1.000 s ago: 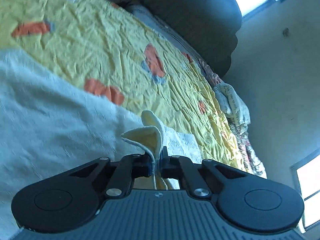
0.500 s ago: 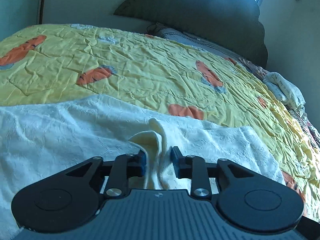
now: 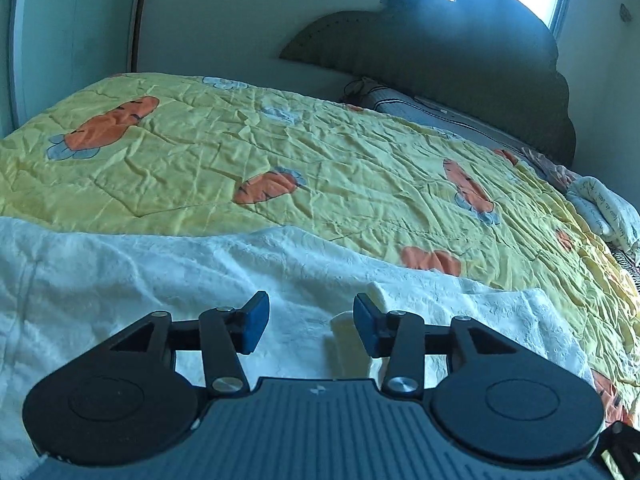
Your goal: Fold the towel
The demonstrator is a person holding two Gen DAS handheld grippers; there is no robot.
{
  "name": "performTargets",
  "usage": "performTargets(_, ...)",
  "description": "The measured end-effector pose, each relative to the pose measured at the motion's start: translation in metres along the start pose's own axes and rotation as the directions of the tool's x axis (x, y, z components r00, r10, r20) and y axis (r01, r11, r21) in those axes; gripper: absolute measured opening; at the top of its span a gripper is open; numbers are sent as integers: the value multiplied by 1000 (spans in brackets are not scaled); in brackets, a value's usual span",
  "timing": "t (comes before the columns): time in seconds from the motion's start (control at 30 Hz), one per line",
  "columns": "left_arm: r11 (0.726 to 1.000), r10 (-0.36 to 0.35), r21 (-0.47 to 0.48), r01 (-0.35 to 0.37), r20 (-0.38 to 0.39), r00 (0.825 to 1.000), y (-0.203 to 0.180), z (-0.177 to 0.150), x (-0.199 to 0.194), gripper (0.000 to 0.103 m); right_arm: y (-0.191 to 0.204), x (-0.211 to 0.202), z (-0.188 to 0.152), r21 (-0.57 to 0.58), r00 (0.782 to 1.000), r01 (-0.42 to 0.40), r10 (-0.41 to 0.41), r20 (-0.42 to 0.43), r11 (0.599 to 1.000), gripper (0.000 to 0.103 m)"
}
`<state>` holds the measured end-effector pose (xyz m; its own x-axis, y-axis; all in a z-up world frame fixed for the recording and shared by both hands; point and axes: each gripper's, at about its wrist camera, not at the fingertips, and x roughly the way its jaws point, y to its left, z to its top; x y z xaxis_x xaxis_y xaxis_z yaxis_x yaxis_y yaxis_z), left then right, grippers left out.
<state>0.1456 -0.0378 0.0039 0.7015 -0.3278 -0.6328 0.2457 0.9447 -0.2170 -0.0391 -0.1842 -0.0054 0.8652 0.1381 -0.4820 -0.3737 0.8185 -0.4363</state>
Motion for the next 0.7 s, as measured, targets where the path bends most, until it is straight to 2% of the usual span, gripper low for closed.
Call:
performTargets(0.1,998,-31,-62,29,-32,999,11,-3,-13,53,9,11,-5,-100,999,36,-39,-23,994,50)
performTargets(0.17,988,-93,-128,83,-73,993,19,-6,-18,54,36,5,-8,-198,991,118,-128,-35,973,50)
performTargets(0.23,972,-155,-193,132,-107,982,27,-8,-23,54,48,3,-12,-296,983,164,-180,-27,941,50)
performTargets(0.33,936,-259,-279,213,-140,956,32,-14,-28,59,62,4,-18,-382,975,208,-222,8,900,48)
performTargets(0.4,903,-337,-339,265,-174,925,33,-18,-27,61,69,8,-21,-406,974,217,-226,24,888,37)
performTargets(0.43,885,-375,-363,291,-189,907,33,-20,-26,61,69,11,-22,-414,975,208,-221,18,886,23)
performTargets(0.47,866,-413,-390,313,-205,888,33,-22,-24,63,70,12,-21,-414,979,192,-206,10,890,11)
performTargets(0.5,852,-436,-411,324,-215,874,32,-25,-22,64,69,13,-21,-402,981,182,-194,12,897,9)
performTargets(0.53,839,-456,-430,333,-222,862,32,-27,-19,65,67,10,-18,-374,983,177,-183,19,911,8)
performTargets(0.63,825,-463,-471,312,-247,852,32,-32,-8,67,46,-2,-11,-228,988,151,-146,40,962,8)
performTargets(0.7,796,-495,-514,320,-247,833,32,-34,4,68,27,-11,-7,-106,992,118,-113,48,987,8)
